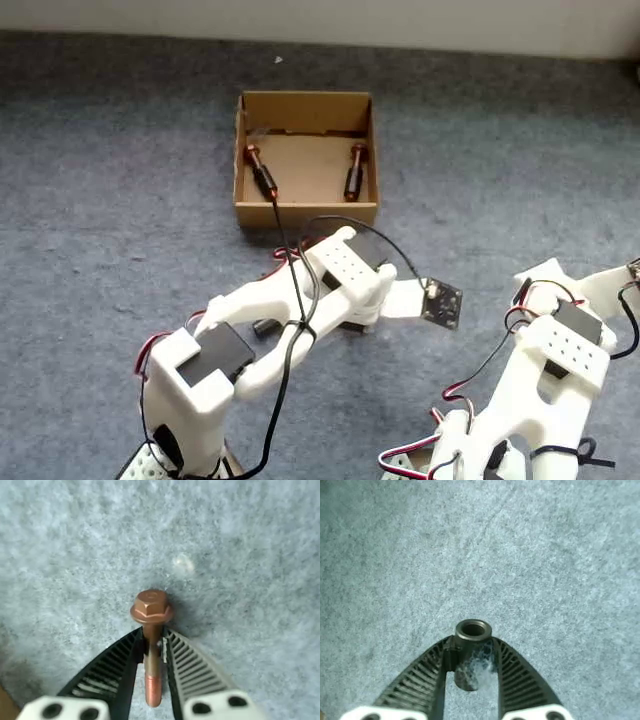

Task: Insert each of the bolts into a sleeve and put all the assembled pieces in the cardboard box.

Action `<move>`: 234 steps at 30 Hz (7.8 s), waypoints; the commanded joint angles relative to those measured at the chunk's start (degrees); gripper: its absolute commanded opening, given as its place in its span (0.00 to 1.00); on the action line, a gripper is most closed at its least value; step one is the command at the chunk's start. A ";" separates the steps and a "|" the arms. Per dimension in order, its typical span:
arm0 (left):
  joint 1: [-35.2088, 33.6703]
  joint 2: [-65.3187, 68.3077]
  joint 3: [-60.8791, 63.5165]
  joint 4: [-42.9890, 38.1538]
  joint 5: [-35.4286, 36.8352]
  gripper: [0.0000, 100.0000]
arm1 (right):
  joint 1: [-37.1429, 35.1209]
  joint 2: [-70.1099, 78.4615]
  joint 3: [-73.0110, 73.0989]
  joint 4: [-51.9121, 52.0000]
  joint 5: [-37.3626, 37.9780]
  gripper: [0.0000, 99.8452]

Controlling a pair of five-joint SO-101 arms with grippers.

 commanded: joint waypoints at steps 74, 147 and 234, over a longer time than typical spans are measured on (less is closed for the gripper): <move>-14.11 -108.00 49.63 -21.19 60.84 0.01 | -74.77 -52.97 45.41 -36.00 35.52 0.00; -47.43 -108.09 59.38 3.43 42.55 0.23 | -55.52 -52.44 36.00 -18.24 25.67 0.00; -59.91 -108.09 76.44 -14.15 40.88 0.23 | -82.68 37.67 -26.24 7.25 -16.62 0.18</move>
